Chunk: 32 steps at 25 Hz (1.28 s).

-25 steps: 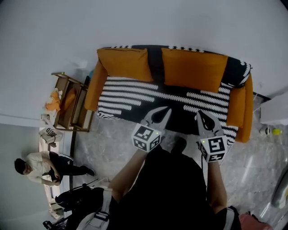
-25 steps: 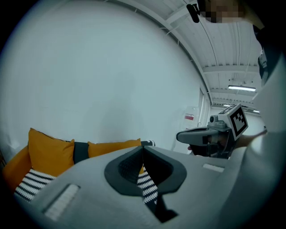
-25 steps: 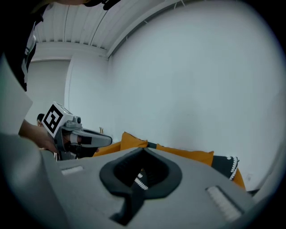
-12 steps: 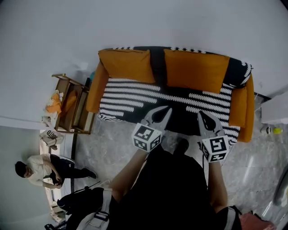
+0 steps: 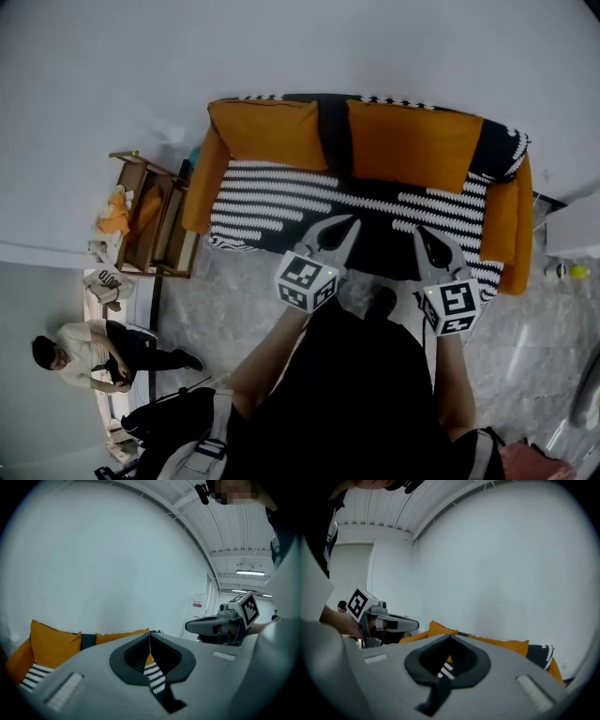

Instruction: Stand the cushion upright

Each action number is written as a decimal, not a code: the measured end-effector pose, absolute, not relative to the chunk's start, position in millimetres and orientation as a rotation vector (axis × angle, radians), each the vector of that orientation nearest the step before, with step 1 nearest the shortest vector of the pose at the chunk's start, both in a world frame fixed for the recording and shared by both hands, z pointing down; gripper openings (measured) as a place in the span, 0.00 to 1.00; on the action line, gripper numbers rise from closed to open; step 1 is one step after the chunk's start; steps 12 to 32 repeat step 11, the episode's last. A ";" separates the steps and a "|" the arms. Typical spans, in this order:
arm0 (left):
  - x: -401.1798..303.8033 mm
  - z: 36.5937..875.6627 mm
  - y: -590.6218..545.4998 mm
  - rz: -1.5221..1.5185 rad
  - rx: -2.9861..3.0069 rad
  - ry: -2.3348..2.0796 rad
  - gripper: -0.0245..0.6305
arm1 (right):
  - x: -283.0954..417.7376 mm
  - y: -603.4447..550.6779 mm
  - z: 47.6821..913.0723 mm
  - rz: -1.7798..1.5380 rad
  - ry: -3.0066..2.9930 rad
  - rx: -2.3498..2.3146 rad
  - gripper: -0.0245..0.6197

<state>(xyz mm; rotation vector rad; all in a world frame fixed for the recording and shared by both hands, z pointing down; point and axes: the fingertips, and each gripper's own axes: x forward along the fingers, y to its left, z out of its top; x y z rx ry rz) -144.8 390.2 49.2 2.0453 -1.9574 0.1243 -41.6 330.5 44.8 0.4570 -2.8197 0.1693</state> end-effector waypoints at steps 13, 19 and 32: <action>-143.7 49.5 385.5 0.123 2.046 -1.961 0.06 | -42.1 324.2 43.6 0.158 -2.825 0.450 0.04; -143.7 49.5 385.5 0.123 2.046 -1.961 0.06 | -42.1 324.2 43.6 0.158 -2.825 0.450 0.04; -143.7 49.5 385.5 0.123 2.046 -1.961 0.06 | -42.1 324.2 43.6 0.158 -2.825 0.450 0.04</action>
